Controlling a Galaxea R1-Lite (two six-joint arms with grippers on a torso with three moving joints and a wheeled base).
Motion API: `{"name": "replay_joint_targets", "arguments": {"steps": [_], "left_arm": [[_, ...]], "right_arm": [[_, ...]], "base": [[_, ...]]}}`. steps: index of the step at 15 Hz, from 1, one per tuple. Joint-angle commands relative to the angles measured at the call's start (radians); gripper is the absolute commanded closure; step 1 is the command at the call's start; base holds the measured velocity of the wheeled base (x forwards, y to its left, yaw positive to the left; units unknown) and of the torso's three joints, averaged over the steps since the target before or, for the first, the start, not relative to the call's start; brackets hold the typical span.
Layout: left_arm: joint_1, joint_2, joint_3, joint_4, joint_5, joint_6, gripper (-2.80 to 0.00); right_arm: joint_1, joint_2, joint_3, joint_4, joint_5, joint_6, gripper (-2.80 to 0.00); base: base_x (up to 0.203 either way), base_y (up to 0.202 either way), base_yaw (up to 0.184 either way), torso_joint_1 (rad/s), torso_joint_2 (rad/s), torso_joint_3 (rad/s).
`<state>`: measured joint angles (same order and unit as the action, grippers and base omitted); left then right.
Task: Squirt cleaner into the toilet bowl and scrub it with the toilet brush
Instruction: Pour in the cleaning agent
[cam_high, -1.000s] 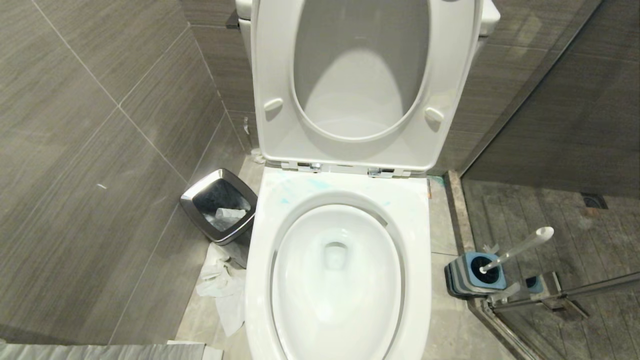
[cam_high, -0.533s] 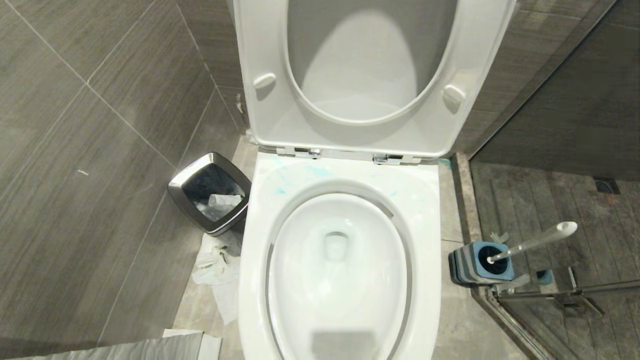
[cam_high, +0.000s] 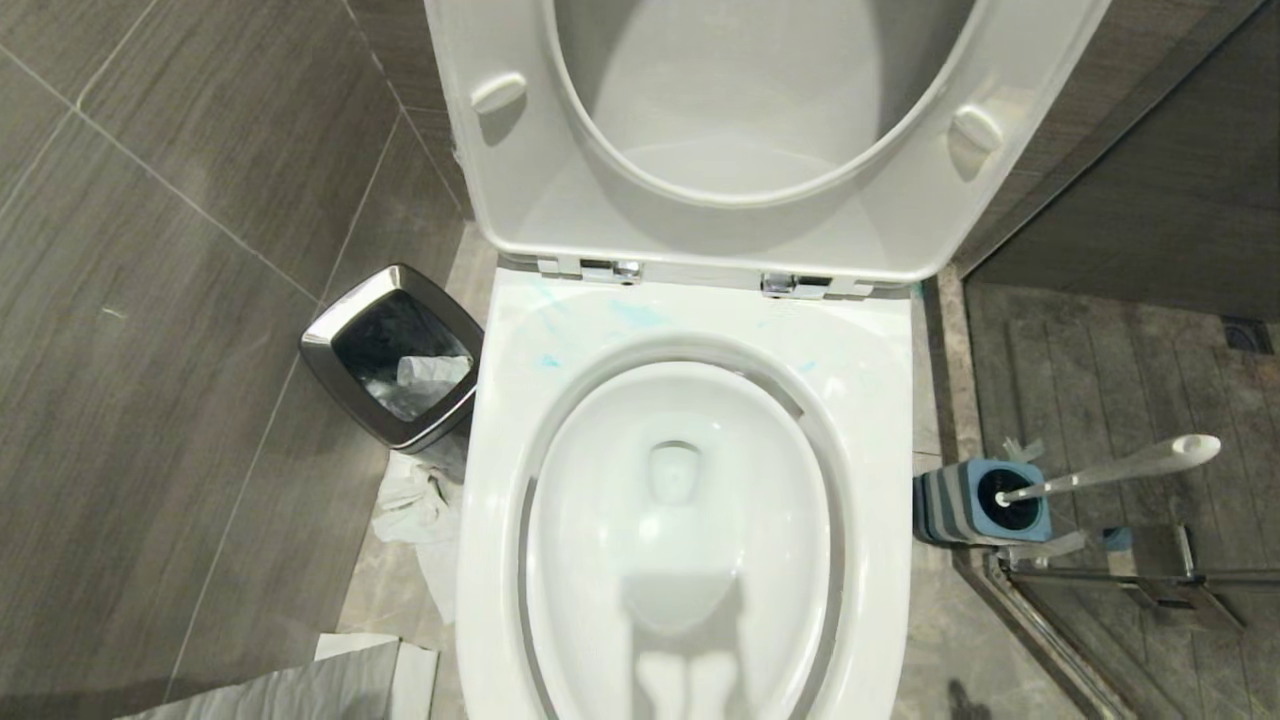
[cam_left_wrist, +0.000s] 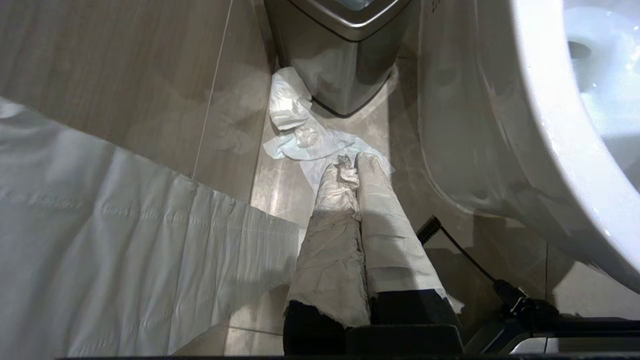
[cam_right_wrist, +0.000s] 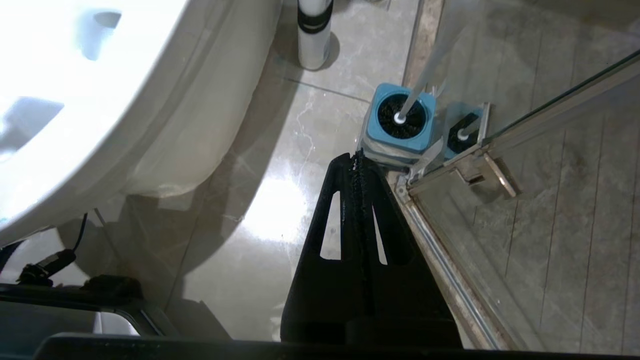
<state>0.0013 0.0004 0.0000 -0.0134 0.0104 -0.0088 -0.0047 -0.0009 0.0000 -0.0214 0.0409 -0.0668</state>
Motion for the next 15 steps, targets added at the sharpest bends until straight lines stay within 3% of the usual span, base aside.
{"name": "replay_joint_targets", "arguments": {"steps": [1, 9, 15], "left_arm": [[0.000, 0.000, 0.006, 0.000, 0.000, 0.000, 0.00], [0.000, 0.000, 0.006, 0.000, 0.000, -0.002, 0.00], [0.000, 0.000, 0.006, 0.000, 0.000, -0.002, 0.00]], "right_arm": [[0.000, -0.001, 0.012, 0.000, 0.001, -0.001, 0.00], [0.000, -0.001, 0.012, 0.000, 0.001, -0.001, 0.00], [-0.001, -0.001, 0.013, 0.000, 0.001, -0.001, 0.00]], "base": [[0.000, 0.000, 0.000, 0.002, 0.00, -0.198], [0.000, 0.000, 0.000, 0.001, 0.00, -0.193], [0.000, 0.000, 0.000, 0.000, 0.00, -0.022]]}}
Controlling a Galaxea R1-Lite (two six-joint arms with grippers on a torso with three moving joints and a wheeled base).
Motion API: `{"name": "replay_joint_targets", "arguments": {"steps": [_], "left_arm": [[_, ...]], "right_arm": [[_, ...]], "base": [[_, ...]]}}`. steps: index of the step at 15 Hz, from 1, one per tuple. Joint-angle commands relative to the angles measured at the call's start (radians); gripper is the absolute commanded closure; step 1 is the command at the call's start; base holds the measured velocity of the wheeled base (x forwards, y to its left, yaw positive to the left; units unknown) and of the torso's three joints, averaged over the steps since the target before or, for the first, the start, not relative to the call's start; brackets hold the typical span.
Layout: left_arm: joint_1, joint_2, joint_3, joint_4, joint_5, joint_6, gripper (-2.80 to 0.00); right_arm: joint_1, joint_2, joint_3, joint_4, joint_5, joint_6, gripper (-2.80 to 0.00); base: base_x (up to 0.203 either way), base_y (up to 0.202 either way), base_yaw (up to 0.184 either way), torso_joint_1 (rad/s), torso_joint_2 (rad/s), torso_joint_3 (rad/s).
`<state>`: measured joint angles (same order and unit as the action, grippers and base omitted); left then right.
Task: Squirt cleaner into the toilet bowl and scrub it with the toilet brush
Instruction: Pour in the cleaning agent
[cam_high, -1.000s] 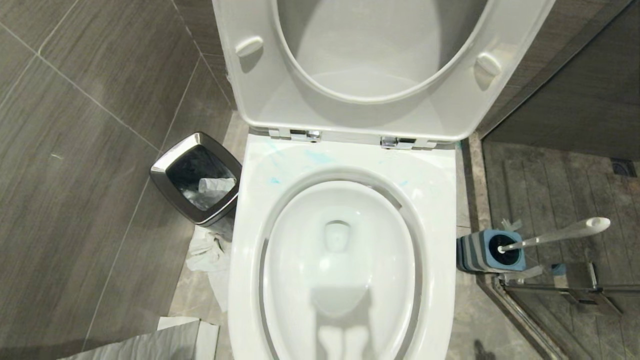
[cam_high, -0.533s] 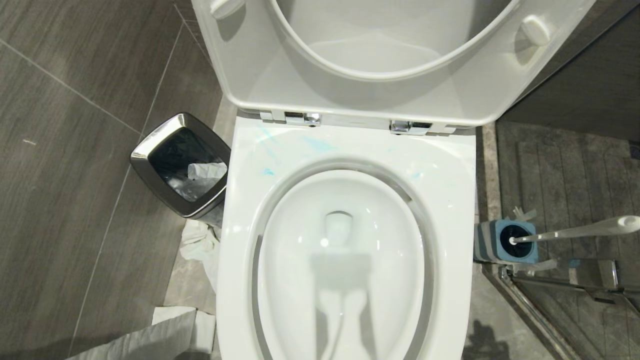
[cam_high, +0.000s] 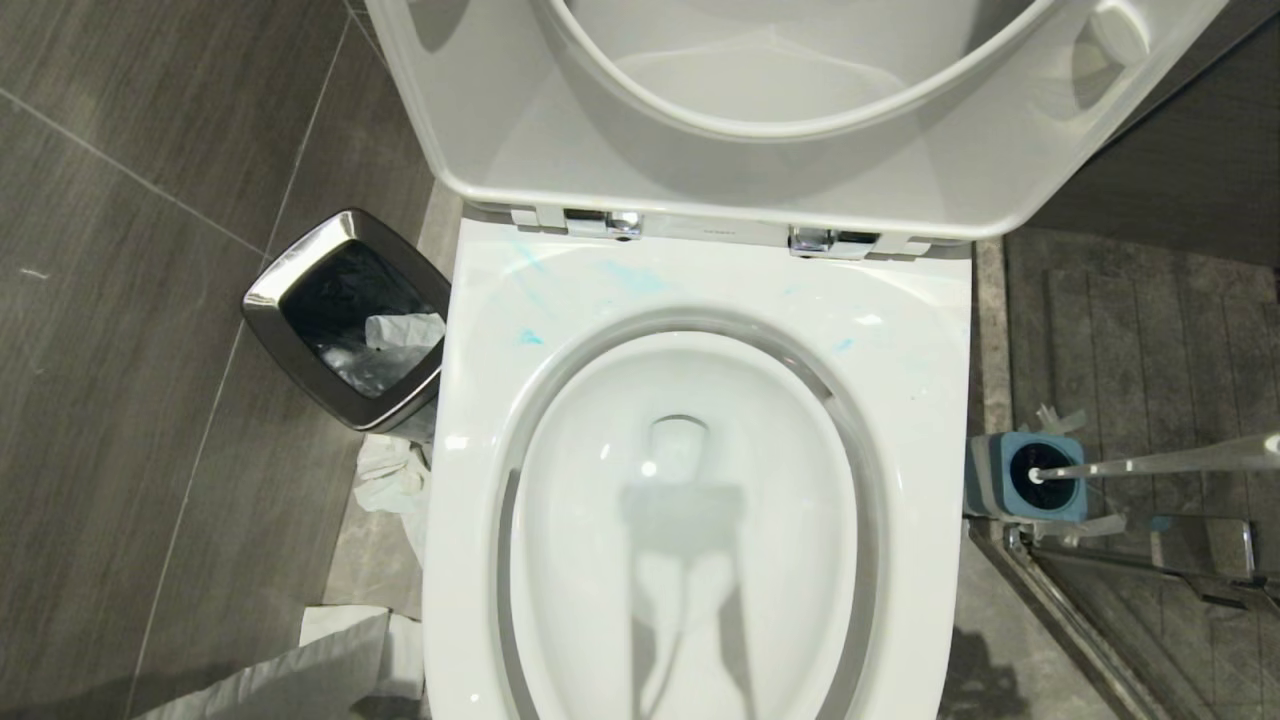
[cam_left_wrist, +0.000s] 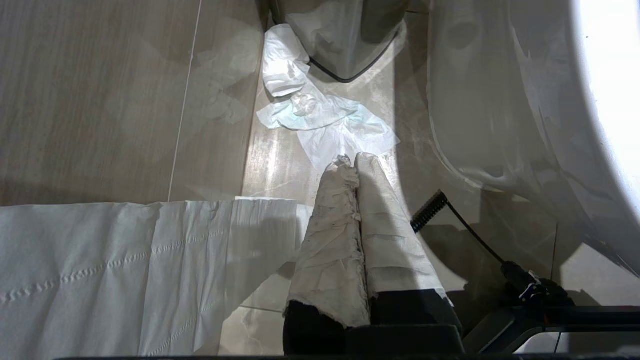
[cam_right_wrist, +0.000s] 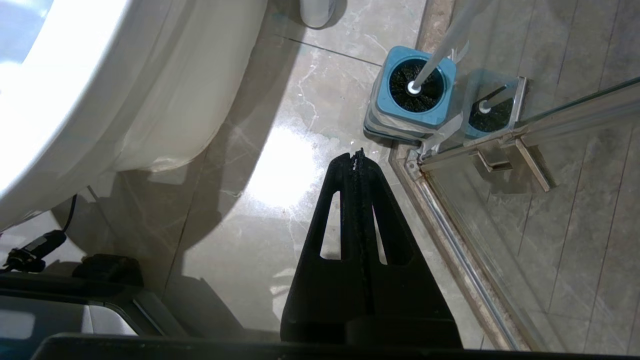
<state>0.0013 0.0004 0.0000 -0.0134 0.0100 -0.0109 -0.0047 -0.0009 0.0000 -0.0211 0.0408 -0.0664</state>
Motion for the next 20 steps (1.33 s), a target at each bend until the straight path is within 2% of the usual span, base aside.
{"name": "replay_joint_targets", "arguments": {"steps": [1, 20], "left_arm": [[0.000, 0.000, 0.006, 0.000, 0.001, 0.000, 0.00], [0.000, 0.000, 0.008, 0.000, 0.001, -0.003, 0.00]], "right_arm": [[0.000, -0.001, 0.012, 0.000, 0.001, -0.001, 0.00], [0.000, -0.001, 0.012, 0.000, 0.001, -0.001, 0.00]], "base": [[0.000, 0.000, 0.000, 0.000, 0.00, 0.000], [0.000, 0.000, 0.000, 0.000, 0.00, -0.005]]}}
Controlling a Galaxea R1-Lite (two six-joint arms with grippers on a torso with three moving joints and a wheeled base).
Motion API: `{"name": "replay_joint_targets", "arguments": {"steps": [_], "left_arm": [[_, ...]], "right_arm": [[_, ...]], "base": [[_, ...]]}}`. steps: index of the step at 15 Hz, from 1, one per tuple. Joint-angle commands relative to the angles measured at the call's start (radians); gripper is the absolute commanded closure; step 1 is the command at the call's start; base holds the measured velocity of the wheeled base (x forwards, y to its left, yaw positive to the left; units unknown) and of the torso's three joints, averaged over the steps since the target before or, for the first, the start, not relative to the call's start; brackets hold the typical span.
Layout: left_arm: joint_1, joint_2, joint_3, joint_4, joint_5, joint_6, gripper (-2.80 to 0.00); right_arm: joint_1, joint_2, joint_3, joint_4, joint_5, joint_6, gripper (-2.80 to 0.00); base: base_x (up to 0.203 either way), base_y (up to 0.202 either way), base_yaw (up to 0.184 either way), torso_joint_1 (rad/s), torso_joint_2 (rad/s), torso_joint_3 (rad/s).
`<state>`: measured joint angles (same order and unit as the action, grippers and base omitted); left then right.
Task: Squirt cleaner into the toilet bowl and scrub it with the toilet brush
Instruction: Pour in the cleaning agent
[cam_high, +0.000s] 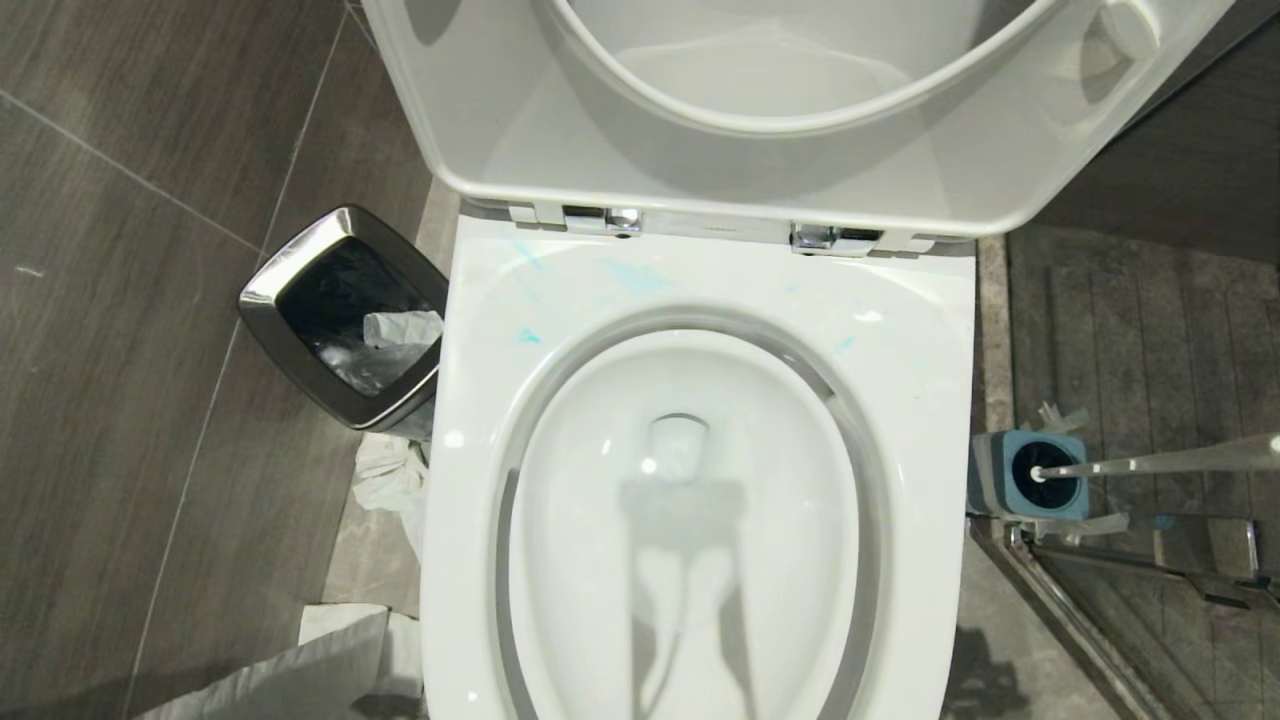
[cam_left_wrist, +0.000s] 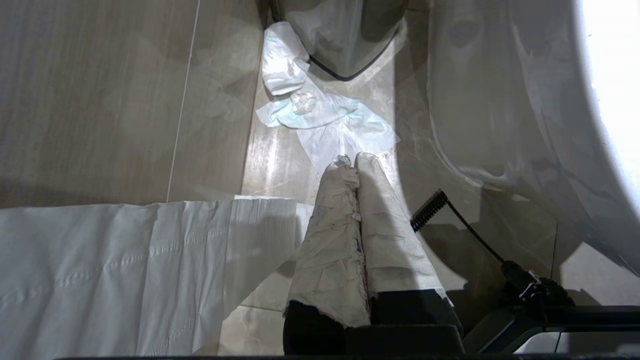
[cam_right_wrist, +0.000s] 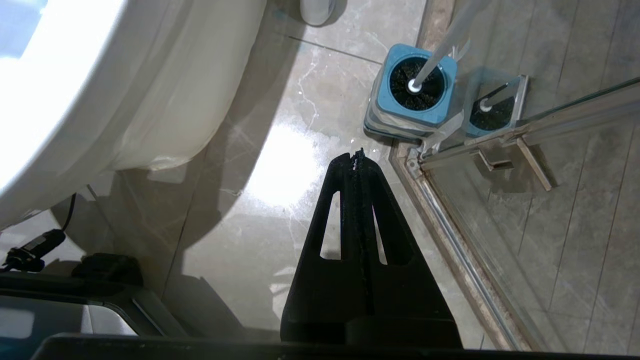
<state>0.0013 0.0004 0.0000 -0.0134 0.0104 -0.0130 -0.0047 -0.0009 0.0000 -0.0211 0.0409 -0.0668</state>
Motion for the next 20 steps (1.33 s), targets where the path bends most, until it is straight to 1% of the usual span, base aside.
{"name": "replay_joint_targets", "arguments": {"steps": [1, 20], "left_arm": [[0.000, 0.000, 0.008, 0.000, 0.000, -0.001, 0.00], [0.000, 0.000, 0.008, 0.000, 0.000, 0.000, 0.00]], "right_arm": [[0.000, -0.001, 0.012, 0.000, 0.001, -0.001, 0.00], [0.000, -0.001, 0.012, -0.002, -0.001, -0.008, 0.00]], "base": [[0.000, 0.000, 0.000, 0.015, 0.00, -0.080], [0.000, 0.000, 0.000, 0.000, 0.00, -0.004]]}}
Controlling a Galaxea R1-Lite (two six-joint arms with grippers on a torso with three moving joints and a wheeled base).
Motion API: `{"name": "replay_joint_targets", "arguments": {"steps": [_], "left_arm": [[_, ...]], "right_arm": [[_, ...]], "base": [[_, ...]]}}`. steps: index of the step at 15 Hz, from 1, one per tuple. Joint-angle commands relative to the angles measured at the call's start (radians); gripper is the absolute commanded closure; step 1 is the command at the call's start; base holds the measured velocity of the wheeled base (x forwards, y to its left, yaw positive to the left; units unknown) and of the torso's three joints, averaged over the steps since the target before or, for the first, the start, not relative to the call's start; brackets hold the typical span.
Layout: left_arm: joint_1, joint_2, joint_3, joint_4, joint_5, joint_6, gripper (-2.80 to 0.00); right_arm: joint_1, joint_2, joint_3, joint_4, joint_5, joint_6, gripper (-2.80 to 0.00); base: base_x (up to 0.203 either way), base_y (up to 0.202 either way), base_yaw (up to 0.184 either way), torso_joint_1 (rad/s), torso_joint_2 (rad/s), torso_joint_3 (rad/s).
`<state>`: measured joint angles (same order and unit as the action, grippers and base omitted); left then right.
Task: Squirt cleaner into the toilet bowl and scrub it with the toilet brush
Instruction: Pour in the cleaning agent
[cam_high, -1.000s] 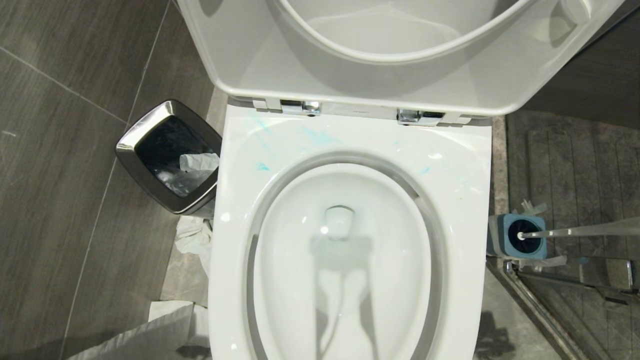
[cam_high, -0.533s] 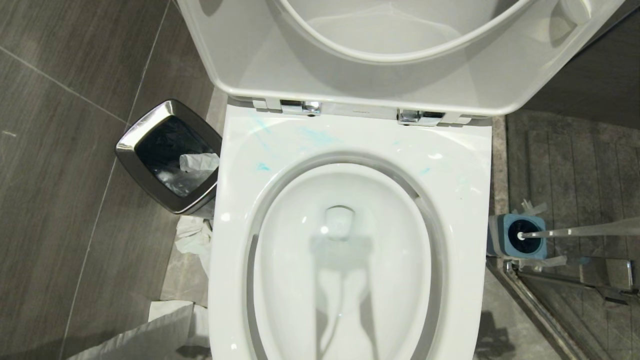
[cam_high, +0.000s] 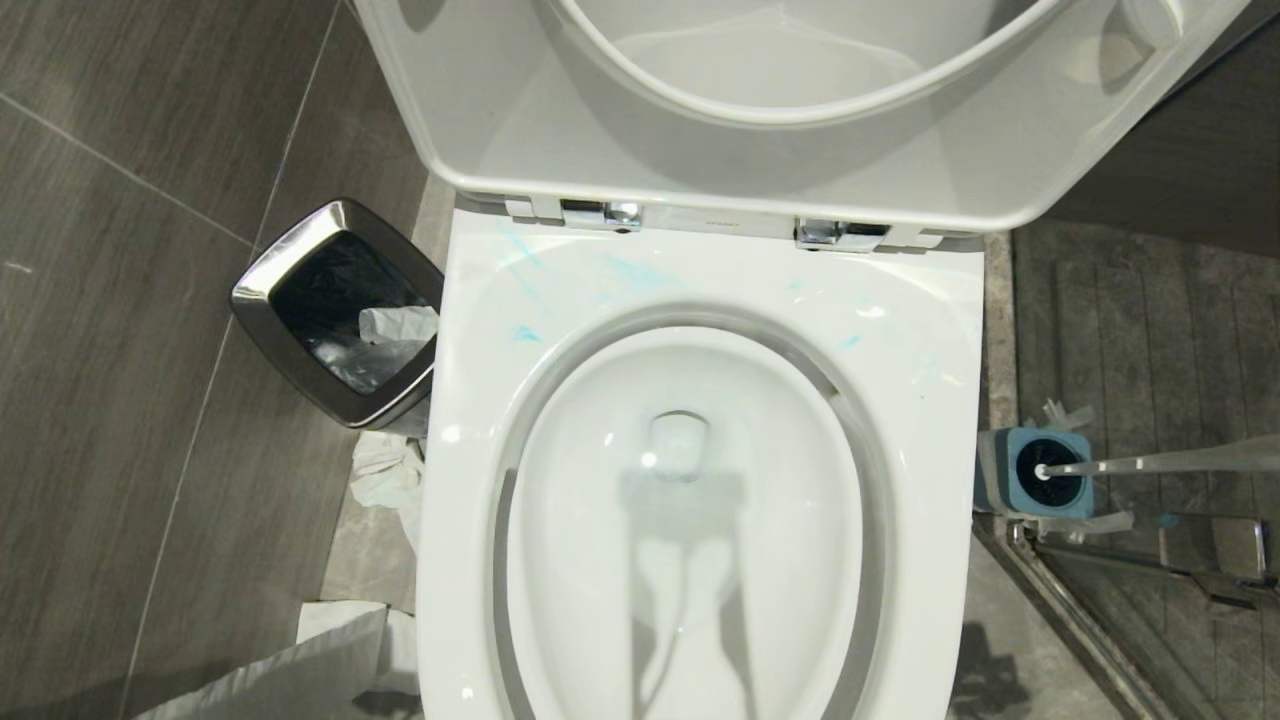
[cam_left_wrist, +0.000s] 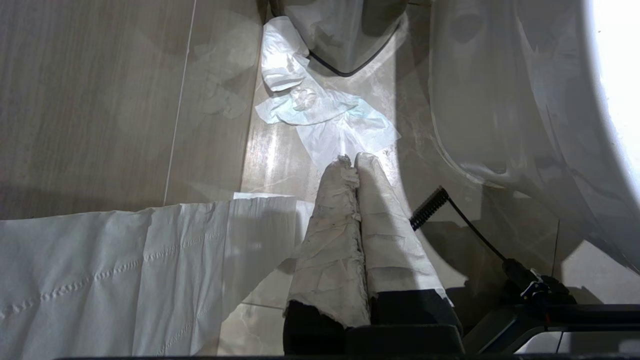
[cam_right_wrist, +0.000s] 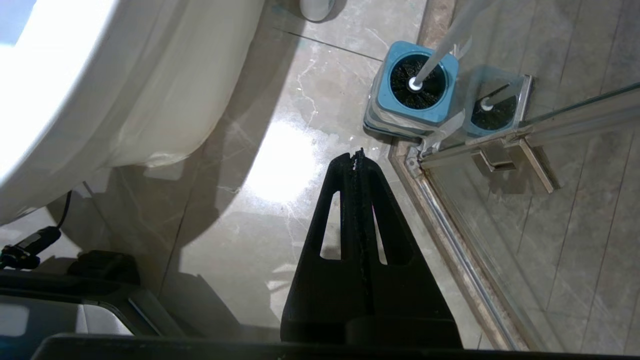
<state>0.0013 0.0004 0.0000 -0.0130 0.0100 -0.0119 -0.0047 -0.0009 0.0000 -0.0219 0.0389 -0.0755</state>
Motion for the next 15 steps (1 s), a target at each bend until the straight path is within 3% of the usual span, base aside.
{"name": "replay_joint_targets", "arguments": {"steps": [1, 5, 9, 12, 15], "left_arm": [[0.000, 0.000, 0.008, -0.001, 0.001, -0.002, 0.00], [0.000, 0.000, 0.008, -0.001, 0.001, -0.001, 0.00], [0.000, 0.000, 0.008, -0.001, 0.001, 0.000, 0.00], [0.000, 0.000, 0.008, -0.001, 0.001, 0.000, 0.00], [0.000, 0.000, 0.008, -0.001, 0.001, 0.000, 0.00]], "right_arm": [[0.000, -0.001, 0.011, 0.007, -0.009, -0.001, 0.00], [0.000, 0.035, -0.059, 0.187, -0.016, -0.015, 0.00], [0.000, 0.326, -0.159, 0.185, 0.009, 0.016, 0.00], [-0.001, 0.703, -0.255, 0.067, 0.042, 0.049, 0.00], [0.003, 1.075, -0.301, -0.219, 0.062, 0.064, 0.00]], "base": [[0.000, 0.000, 0.000, 0.000, 0.00, 0.000], [0.000, 0.000, 0.000, 0.000, 0.00, 0.000], [0.000, 0.000, 0.000, 0.000, 0.00, 0.000], [0.000, 0.000, 0.000, 0.000, 0.00, 0.000], [0.000, 0.000, 0.000, 0.000, 0.00, 0.000]]}}
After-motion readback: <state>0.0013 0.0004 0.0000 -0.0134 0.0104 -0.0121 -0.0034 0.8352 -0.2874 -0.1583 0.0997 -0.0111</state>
